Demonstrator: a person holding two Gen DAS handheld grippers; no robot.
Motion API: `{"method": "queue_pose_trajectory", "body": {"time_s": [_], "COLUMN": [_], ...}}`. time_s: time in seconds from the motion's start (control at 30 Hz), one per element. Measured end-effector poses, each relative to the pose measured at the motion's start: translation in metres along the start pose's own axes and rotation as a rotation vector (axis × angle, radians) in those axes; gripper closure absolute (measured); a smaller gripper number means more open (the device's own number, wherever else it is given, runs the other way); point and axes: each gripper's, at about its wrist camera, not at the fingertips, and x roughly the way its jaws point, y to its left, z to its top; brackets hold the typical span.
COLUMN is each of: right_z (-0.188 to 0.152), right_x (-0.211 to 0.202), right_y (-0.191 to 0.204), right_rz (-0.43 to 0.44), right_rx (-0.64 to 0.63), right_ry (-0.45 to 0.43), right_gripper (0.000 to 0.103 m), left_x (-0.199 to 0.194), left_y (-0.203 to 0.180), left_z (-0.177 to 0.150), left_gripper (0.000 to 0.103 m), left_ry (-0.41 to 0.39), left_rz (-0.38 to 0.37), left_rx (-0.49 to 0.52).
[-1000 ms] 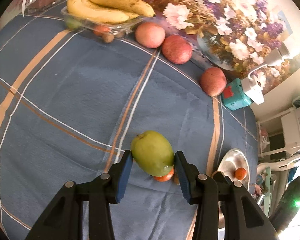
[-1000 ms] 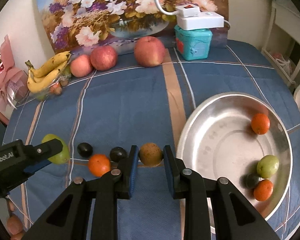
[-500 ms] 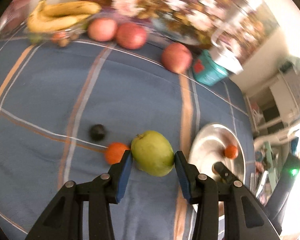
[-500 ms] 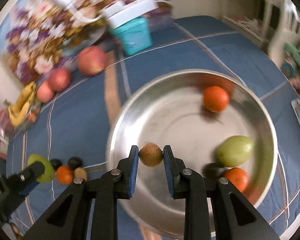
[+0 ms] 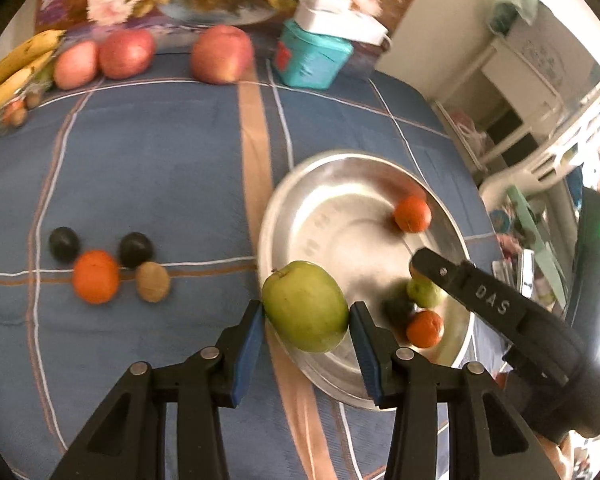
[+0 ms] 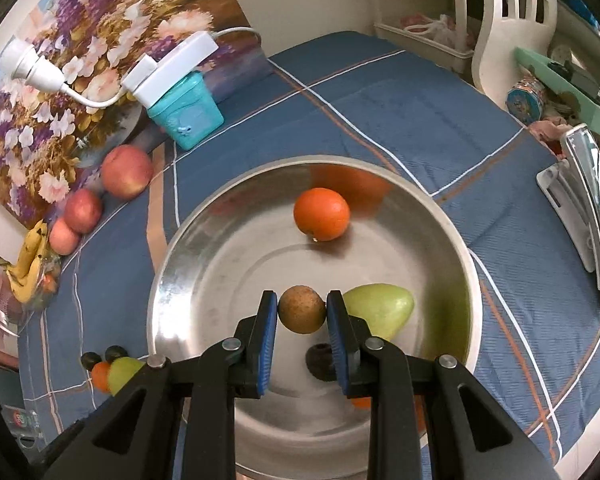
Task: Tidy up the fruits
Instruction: 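Carry the kiwi and pear to the steel plate and release both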
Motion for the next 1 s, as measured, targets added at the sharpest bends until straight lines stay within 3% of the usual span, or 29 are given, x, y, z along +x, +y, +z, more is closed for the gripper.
{"method": "queue_pose_trajectory", "body": {"time_s": [0.2,0.43,0.53,0.7,0.77,0.87,0.97,1.0], "right_z": [0.0,-0.001,-0.002,-0.002,-0.004,-0.01,-0.015,-0.016], "right_x": [0.0,0.001,0.002,0.003,0.004,0.006,0.005,0.004], "right_y": [-0.001,0.003,0.005,0.014,0.021,0.035,0.049,0.053], "right_rz": [0.007,0.001,-0.003,-0.003,-0.009,-0.028,-0.033,-0.038], "right_rx": [0.001,-0.005,-0.013,-0.049,-0.076,-0.136,-0.196,-0.213], "right_ry": [0.003,0.006,0.009,0.013,0.013,0.011,0.0,-0.008], "right_gripper": [0.076,0.075,0.074,0.059,0.047,0.037,0.025,0.021], "left_x": [-0.002,0.0,0.001,0.001,-0.002,-0.01,-0.02,-0.025], "left_y": [-0.008,0.004,0.012,0.042,0.057,0.077,0.091,0.095], "left_z": [-0.003,-0.001,0.0,0.001,0.002,0.002,0.004,0.004], "left_gripper": [0.055,0.055,0.047,0.039,0.027,0.016,0.0,0.0], "left_ry": [-0.014,0.0,0.007,0.03,0.031,0.009,-0.023,-0.042], "left_rz": [0.007,0.027,0.054,0.151,0.223,0.31,0.36,0.373], "left_rx": [0.039,0.001,-0.029,-0.131,-0.177,-0.23,-0.267,-0.276]}}
